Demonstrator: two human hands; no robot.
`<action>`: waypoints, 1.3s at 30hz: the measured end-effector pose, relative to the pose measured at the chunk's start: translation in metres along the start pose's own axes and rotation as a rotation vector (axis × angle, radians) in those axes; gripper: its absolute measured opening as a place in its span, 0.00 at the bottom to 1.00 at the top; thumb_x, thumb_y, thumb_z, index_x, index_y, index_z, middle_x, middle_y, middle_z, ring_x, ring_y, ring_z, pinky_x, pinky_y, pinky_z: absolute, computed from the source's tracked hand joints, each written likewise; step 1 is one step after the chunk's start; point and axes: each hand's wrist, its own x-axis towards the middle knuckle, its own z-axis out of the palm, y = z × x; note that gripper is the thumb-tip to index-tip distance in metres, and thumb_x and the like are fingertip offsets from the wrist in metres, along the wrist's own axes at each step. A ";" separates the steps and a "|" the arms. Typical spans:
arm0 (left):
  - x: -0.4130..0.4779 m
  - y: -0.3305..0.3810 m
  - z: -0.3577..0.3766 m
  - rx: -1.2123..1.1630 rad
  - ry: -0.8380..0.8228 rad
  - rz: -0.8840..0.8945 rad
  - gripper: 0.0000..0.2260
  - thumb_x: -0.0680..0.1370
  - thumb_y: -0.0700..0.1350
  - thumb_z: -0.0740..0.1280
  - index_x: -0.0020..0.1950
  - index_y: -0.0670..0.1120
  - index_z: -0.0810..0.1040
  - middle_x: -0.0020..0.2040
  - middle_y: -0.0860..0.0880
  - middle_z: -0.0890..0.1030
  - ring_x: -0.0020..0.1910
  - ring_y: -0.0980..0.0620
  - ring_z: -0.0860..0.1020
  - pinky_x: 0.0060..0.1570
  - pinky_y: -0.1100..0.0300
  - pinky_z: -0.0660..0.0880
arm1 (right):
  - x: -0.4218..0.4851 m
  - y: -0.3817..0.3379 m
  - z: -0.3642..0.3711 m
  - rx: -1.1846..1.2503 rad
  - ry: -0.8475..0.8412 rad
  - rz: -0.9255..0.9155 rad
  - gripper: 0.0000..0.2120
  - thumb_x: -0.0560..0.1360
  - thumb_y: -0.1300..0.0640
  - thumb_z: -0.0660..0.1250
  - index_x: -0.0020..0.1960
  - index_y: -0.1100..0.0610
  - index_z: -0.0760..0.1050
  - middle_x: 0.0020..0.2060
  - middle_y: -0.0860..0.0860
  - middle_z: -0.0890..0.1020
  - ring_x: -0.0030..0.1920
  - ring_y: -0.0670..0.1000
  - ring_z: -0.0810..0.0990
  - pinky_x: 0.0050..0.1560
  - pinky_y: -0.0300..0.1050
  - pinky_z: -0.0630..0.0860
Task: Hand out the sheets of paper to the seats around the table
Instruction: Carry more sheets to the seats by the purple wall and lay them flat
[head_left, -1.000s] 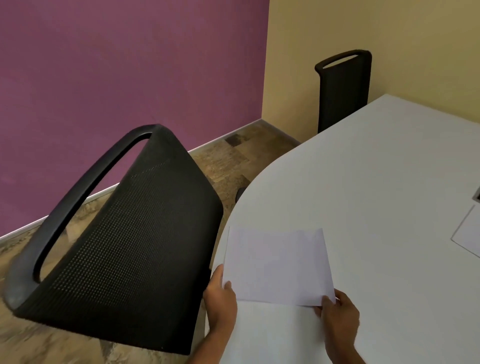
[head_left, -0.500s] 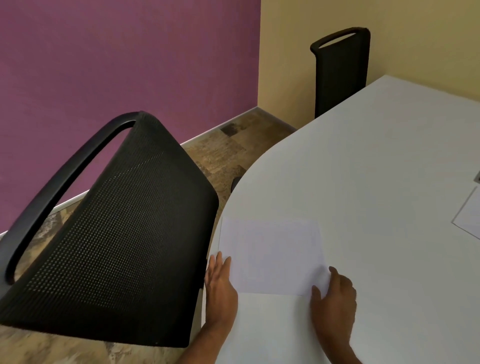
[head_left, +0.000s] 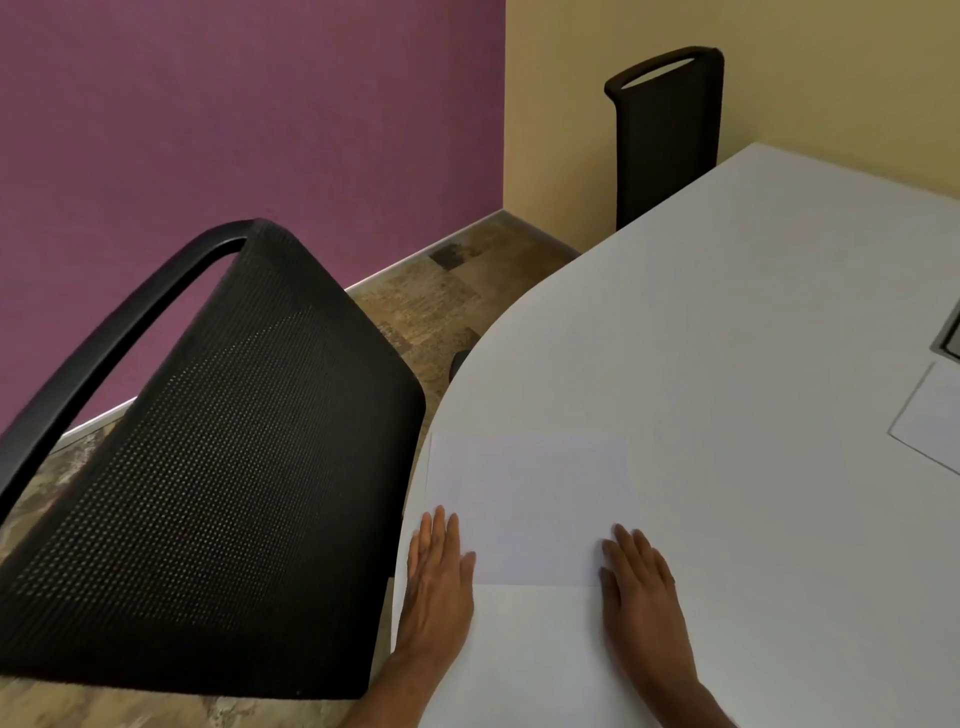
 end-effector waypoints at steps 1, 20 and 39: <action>0.000 -0.001 0.001 0.008 -0.014 0.004 0.25 0.85 0.51 0.47 0.81 0.47 0.43 0.81 0.50 0.40 0.79 0.53 0.35 0.77 0.58 0.34 | 0.000 0.000 -0.001 0.012 -0.005 -0.008 0.23 0.80 0.54 0.52 0.64 0.64 0.78 0.67 0.61 0.77 0.69 0.64 0.73 0.70 0.52 0.58; 0.003 0.047 -0.032 0.140 0.032 0.112 0.30 0.83 0.58 0.45 0.79 0.49 0.36 0.80 0.49 0.34 0.78 0.52 0.31 0.78 0.54 0.36 | 0.006 -0.011 -0.066 0.075 0.016 -0.094 0.28 0.83 0.44 0.49 0.75 0.60 0.68 0.78 0.54 0.63 0.79 0.54 0.54 0.77 0.53 0.50; -0.061 0.327 -0.090 0.079 0.257 0.587 0.32 0.81 0.61 0.46 0.80 0.45 0.53 0.81 0.45 0.50 0.80 0.46 0.47 0.78 0.55 0.41 | -0.048 0.070 -0.305 -0.046 0.345 -0.001 0.29 0.84 0.40 0.45 0.77 0.56 0.64 0.80 0.51 0.56 0.80 0.49 0.44 0.78 0.52 0.44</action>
